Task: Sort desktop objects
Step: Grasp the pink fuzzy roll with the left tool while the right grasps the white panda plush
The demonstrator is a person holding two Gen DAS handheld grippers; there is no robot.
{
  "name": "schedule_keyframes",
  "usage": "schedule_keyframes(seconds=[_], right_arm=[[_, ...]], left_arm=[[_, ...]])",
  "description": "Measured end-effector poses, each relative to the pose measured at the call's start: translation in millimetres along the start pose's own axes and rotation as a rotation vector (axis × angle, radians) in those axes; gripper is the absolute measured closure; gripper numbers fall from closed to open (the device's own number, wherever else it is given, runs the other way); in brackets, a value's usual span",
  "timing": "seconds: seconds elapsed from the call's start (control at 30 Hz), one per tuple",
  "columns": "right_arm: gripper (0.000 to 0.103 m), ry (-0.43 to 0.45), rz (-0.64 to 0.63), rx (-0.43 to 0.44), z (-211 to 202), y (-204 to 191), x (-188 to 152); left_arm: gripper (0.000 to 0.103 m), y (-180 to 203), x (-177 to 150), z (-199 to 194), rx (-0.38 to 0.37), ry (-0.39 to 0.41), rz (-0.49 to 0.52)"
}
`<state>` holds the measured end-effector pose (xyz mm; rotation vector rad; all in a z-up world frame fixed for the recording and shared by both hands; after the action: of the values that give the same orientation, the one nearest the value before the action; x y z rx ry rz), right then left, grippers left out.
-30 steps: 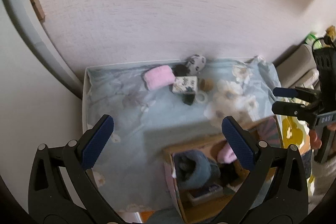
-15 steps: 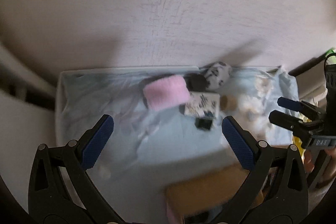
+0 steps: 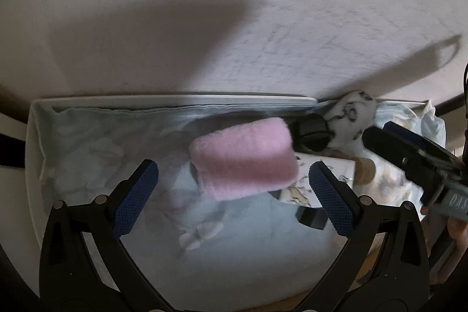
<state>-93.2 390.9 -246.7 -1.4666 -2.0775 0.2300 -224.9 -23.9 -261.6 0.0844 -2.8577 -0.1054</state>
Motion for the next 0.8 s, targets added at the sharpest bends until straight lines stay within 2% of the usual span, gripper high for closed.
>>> schedule_keyframes(seconds=[0.33, 0.43, 0.47, 0.53, 0.57, 0.6, 0.73, 0.8], right_arm=[[0.014, 0.014, 0.04, 0.001, 11, 9, 3], [0.022, 0.018, 0.037, 0.001, 11, 10, 3], [0.028, 0.018, 0.036, 0.003, 11, 10, 3], [0.042, 0.014, 0.031, 0.006, 11, 10, 2], [0.052, 0.012, 0.027, 0.006, 11, 11, 2], [0.063, 0.011, 0.022, 0.013, 11, 11, 2], [0.071, 0.013, 0.007, 0.019, 8, 9, 2], [0.072, 0.016, 0.001, 0.012, 5, 9, 1]], left_arm=[[0.001, -5, 6, 16, -0.048, -0.02, -0.062], [0.001, -1, 7, 19, -0.046, -0.027, -0.057], [0.002, 1, 8, 20, -0.051, -0.03, -0.055], [0.009, 2, 7, 24, -0.051, -0.035, -0.053], [0.02, 2, 7, 26, -0.057, -0.036, -0.053], [0.039, 4, 8, 23, -0.055, -0.006, -0.044], [0.05, 11, 8, 19, -0.065, 0.012, -0.019], [0.06, 14, 8, 14, -0.064, 0.027, -0.004]])
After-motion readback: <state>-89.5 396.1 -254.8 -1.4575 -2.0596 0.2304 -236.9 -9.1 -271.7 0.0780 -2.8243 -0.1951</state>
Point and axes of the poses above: each gripper's, at about its wrist camera, not at the fingertips, and z roughly the way its jaws point, y to its right, x to its top, the point moved 4 cm from there along z, roughly the way its jaws point, and after that the axes turned 8 degrees about x, right-handed, at the moved point
